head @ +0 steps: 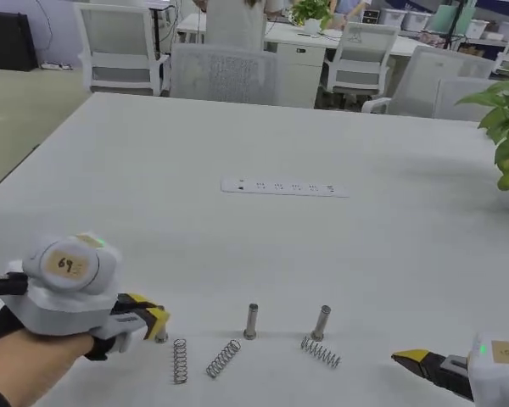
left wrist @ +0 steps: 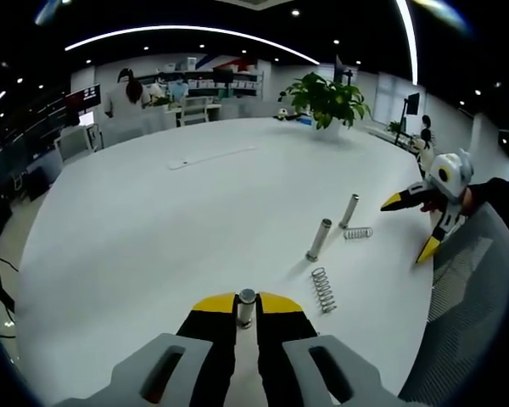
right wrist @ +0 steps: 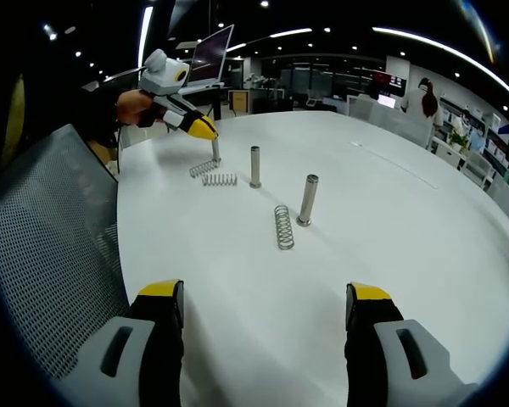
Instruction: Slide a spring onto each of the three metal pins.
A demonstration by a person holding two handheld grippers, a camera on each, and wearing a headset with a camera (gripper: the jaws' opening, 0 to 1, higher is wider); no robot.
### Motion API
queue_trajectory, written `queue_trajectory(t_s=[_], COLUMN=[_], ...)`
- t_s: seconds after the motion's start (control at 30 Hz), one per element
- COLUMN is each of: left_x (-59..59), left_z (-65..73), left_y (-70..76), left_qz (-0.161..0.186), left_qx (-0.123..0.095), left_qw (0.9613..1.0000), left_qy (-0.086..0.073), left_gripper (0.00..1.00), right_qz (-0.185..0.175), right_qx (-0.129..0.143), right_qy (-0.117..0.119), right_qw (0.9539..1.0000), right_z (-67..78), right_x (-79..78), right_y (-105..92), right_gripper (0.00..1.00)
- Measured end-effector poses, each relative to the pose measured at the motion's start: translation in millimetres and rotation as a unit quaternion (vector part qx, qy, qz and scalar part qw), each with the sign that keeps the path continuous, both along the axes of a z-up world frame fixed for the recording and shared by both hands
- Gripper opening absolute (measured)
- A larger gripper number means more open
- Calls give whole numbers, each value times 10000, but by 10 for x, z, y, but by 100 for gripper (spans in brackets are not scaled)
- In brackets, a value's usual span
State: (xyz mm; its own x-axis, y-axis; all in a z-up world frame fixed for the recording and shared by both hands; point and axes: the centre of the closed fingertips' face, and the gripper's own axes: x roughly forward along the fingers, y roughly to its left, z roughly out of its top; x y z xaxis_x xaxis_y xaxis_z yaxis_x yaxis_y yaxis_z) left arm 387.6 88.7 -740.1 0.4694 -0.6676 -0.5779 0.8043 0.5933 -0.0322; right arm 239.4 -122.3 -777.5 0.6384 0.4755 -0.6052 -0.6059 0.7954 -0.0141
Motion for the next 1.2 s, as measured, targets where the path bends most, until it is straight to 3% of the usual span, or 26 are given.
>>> queue_trajectory(t_s=[0.9, 1.2], left_x=[-39, -146], left_z=[84, -33], left_y=[36, 110], left_qz=[179, 313], left_qx=[-286, -185], left_qw=[9994, 9992], left_qy=[-37, 136], left_gripper=[26, 29], right_qz=[5, 14], right_qx=[-13, -1], right_qy=[1, -7], right_qw=[10000, 10000], right_z=[-1, 4], right_x=[-9, -1], right_y=[8, 6], right_gripper=[77, 77])
